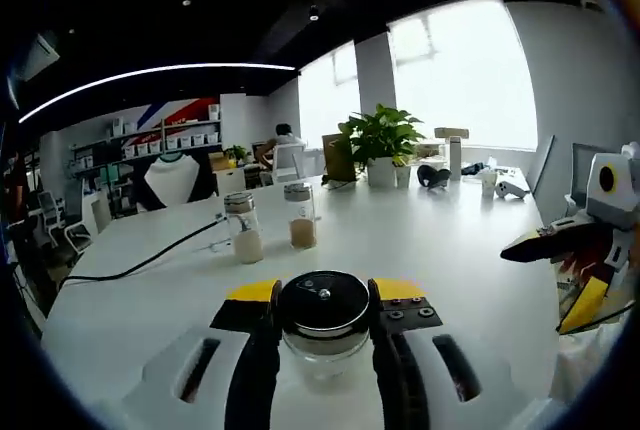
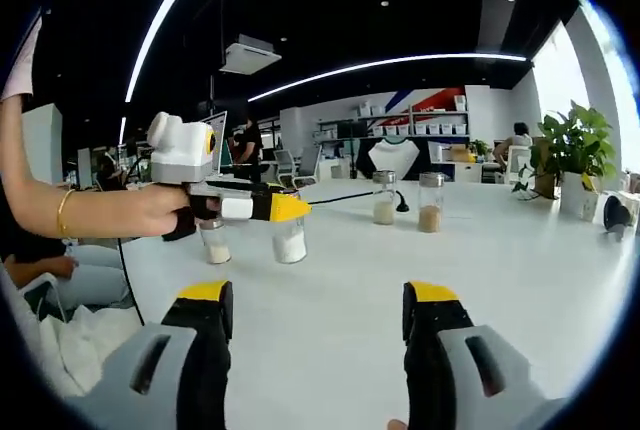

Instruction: Rotate the seasoning bottle until the label or dispensing opening points toward the visible target arrow and the bottle remains upright within the marked orientation range

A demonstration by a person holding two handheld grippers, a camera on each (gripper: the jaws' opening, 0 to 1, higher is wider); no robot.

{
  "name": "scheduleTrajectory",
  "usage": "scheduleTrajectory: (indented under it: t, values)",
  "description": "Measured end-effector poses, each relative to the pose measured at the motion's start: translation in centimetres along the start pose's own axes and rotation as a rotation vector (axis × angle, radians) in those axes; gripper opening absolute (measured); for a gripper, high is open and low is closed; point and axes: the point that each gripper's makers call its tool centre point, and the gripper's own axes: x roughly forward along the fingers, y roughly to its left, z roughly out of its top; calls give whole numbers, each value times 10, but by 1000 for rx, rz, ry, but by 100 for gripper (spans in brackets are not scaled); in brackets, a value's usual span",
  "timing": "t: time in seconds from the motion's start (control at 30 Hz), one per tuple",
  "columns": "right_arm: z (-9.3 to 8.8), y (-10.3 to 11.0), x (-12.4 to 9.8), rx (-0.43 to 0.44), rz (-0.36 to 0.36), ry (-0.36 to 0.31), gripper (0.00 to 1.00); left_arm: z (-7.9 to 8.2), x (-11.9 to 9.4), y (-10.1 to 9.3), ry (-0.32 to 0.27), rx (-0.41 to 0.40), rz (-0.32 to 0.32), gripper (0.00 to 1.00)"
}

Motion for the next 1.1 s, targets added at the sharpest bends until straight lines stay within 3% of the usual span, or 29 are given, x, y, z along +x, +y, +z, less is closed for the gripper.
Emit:
scheduleTrajectory:
  t: [0.33,0.63,0.87,1.0,1.1]
  values:
    - [-6,15,7,-1,47,14,67,-18,-12,-22,25,3,-73,35]
    - [-10,28,17,-15,89,31,66,-13,-27,-46,24,42,-137,35]
    - [-10,42,25,-33,133,41,65,-22,-36,-68,38,22,-197,35]
    - [-13,49,29,-54,160,54,62,-20,-41,-75,36,-26,-226,35]
    - [-15,51,31,-53,170,58,61,-16,-44,-81,36,1,-246,35]
